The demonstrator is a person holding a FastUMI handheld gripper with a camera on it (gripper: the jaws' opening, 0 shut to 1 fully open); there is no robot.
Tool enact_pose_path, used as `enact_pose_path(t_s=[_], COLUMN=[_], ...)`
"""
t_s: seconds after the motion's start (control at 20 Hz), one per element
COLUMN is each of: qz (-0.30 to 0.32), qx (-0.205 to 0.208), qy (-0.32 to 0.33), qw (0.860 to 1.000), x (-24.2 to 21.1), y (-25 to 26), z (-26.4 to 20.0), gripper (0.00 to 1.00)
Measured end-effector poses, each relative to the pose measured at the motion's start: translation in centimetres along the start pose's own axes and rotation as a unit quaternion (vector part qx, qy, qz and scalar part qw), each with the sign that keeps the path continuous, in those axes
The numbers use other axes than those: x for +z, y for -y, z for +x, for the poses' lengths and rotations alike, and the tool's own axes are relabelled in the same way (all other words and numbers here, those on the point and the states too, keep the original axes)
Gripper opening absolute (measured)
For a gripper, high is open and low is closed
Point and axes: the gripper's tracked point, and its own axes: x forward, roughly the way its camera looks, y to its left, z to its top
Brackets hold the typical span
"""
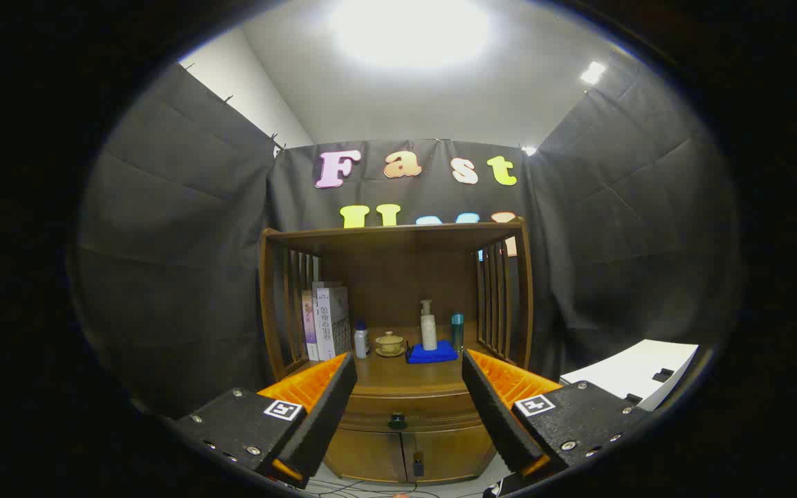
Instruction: Pull open the drawer, take out the items inside it, and place them on the countertop above the cabinet.
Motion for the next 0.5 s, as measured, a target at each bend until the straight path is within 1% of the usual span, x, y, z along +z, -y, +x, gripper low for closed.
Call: enact_pose_path(t_s=[0.25,0.5], qz=[-0.001,-0.006], qx=[0.006,0.001], qy=[-0.002,-0.008], qw=[1.000,1.000], x=[0.05,-0.02], y=[-0.16,-0.09], z=[0.01,0.02], gripper=[0.96,0.96])
